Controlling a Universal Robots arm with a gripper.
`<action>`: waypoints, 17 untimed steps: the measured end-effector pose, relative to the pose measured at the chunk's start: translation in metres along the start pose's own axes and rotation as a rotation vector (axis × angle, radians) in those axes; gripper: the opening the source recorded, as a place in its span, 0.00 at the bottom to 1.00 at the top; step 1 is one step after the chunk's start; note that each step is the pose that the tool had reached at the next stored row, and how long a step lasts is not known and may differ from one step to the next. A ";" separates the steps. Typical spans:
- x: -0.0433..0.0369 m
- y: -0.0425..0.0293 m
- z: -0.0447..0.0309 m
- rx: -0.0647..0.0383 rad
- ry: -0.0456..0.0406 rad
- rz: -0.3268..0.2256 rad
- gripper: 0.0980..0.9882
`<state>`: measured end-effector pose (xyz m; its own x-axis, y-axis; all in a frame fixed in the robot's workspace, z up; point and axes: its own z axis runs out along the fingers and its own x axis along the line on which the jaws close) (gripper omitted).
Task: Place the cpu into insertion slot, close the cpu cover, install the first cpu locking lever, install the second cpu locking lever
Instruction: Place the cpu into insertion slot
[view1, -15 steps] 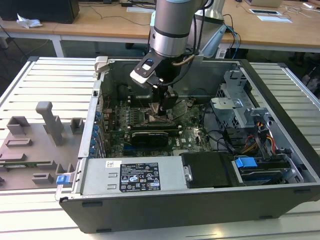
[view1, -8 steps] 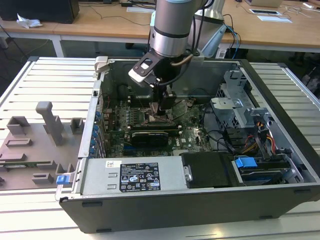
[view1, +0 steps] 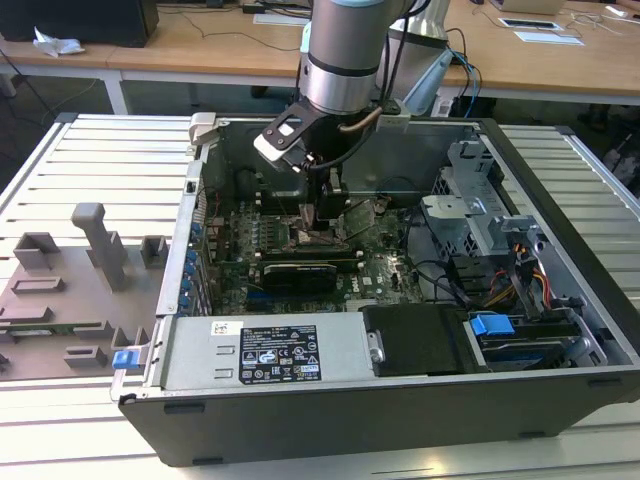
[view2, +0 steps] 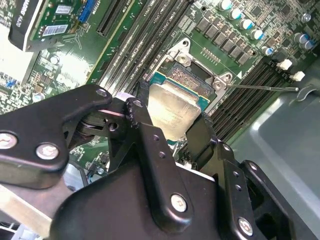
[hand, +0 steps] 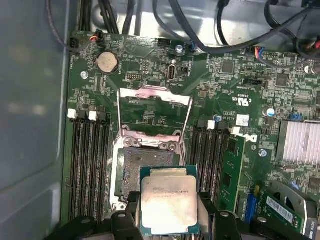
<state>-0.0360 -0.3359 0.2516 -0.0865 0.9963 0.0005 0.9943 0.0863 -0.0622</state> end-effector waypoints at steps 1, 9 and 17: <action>0.0000 0.0000 0.0000 0.000 0.0006 0.010 0.50; 0.0000 0.0003 0.0010 -0.096 -0.0013 0.063 0.50; 0.0118 -0.0011 0.0012 -0.101 -0.0134 0.063 0.50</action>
<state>-0.0381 -0.3242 0.2504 -0.0235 0.9996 -0.0136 0.9989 0.0241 0.0397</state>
